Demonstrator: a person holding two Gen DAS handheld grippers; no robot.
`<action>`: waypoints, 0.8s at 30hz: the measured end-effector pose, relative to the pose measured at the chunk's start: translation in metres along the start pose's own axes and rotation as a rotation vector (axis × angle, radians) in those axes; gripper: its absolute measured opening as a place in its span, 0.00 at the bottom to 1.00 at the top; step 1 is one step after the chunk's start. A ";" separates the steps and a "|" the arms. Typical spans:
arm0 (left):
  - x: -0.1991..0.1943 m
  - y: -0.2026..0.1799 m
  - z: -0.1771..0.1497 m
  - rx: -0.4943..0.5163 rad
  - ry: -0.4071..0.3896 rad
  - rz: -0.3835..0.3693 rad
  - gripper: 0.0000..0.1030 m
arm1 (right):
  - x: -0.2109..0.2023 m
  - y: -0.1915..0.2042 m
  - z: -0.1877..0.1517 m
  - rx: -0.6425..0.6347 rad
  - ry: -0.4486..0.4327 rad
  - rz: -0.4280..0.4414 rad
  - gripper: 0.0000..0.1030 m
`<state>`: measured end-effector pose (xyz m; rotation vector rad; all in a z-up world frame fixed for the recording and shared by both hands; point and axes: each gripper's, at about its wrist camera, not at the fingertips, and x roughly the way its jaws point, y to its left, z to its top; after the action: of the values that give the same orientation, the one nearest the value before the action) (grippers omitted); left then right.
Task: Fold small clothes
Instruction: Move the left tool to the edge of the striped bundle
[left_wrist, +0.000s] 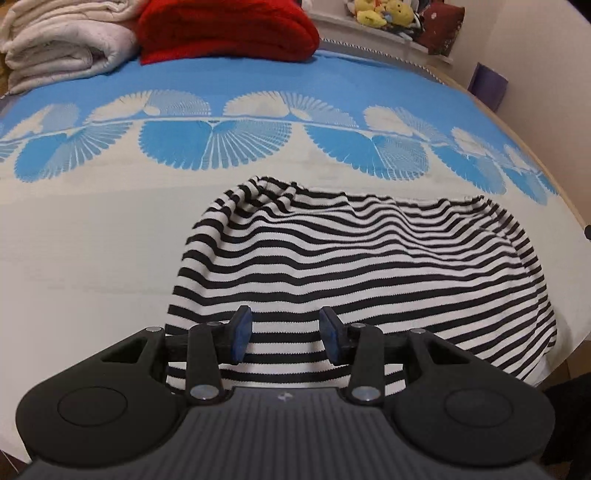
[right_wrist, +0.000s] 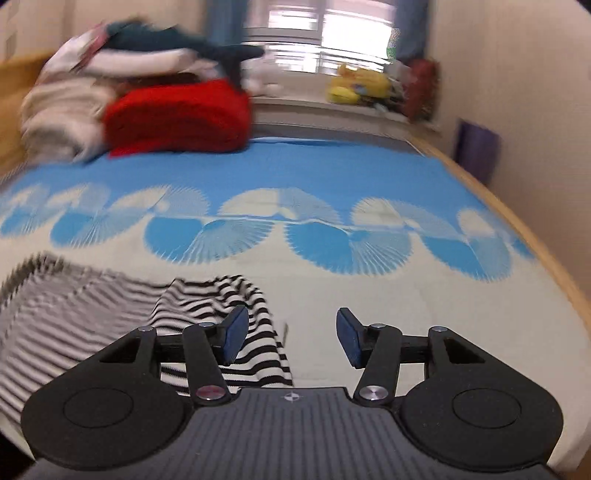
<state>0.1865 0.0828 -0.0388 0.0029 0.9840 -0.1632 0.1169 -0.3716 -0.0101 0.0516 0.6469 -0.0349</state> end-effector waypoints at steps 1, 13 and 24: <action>-0.005 0.001 -0.001 -0.012 -0.012 0.001 0.43 | -0.001 -0.002 0.000 0.040 -0.002 0.005 0.53; -0.036 -0.006 -0.046 -0.115 -0.017 0.006 0.37 | -0.002 0.010 -0.009 0.011 0.015 0.011 0.53; -0.027 0.013 -0.068 -0.225 0.051 0.032 0.37 | -0.014 -0.012 -0.021 -0.039 0.016 -0.004 0.54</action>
<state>0.1167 0.1043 -0.0551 -0.1843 1.0483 -0.0228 0.0927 -0.3819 -0.0193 0.0131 0.6635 -0.0260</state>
